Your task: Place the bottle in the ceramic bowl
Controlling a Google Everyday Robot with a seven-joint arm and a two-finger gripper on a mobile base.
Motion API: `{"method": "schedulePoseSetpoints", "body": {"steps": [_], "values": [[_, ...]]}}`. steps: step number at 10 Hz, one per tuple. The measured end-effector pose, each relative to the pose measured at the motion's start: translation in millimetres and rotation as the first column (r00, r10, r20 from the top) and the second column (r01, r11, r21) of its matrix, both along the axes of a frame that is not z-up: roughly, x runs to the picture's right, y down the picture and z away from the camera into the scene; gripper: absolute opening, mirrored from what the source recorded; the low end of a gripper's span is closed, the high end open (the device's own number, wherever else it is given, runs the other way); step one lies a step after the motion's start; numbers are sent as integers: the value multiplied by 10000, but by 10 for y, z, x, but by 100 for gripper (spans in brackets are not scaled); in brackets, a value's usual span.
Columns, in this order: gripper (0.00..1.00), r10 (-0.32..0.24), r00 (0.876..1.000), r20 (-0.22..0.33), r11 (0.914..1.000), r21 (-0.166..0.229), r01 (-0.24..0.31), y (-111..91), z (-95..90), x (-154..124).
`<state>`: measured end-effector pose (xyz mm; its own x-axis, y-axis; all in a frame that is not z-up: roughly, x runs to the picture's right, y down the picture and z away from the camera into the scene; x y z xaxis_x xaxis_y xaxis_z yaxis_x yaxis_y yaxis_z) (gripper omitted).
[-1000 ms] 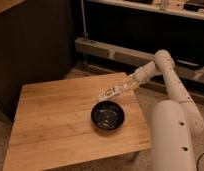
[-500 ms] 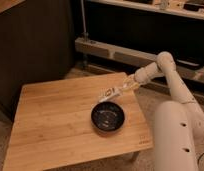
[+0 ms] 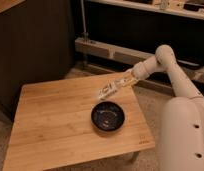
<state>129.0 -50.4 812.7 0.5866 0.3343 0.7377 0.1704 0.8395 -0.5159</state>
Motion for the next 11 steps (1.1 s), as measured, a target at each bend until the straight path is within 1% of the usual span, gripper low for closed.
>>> {"method": "schedulePoseSetpoints", "body": {"steps": [2, 3, 4, 7, 9, 10, 11], "values": [[20, -308, 9995, 80, 9991, 296, 305, -87, -126, -134], [20, -510, 9987, 33, 9980, 379, 508, -100, -194, -162], [20, -635, 9980, -52, 9971, 415, 636, -114, -262, -135], [20, -1039, 9945, -124, 9946, -66, 1038, 75, -331, -19], [20, -1117, 9937, -17, 9930, -394, 1115, 200, -334, 29], [23, -1070, 9937, 322, 9912, -746, 1092, 307, -342, 39], [30, -1025, 9919, 751, 9889, -1004, 1098, 377, -357, 45]]}}
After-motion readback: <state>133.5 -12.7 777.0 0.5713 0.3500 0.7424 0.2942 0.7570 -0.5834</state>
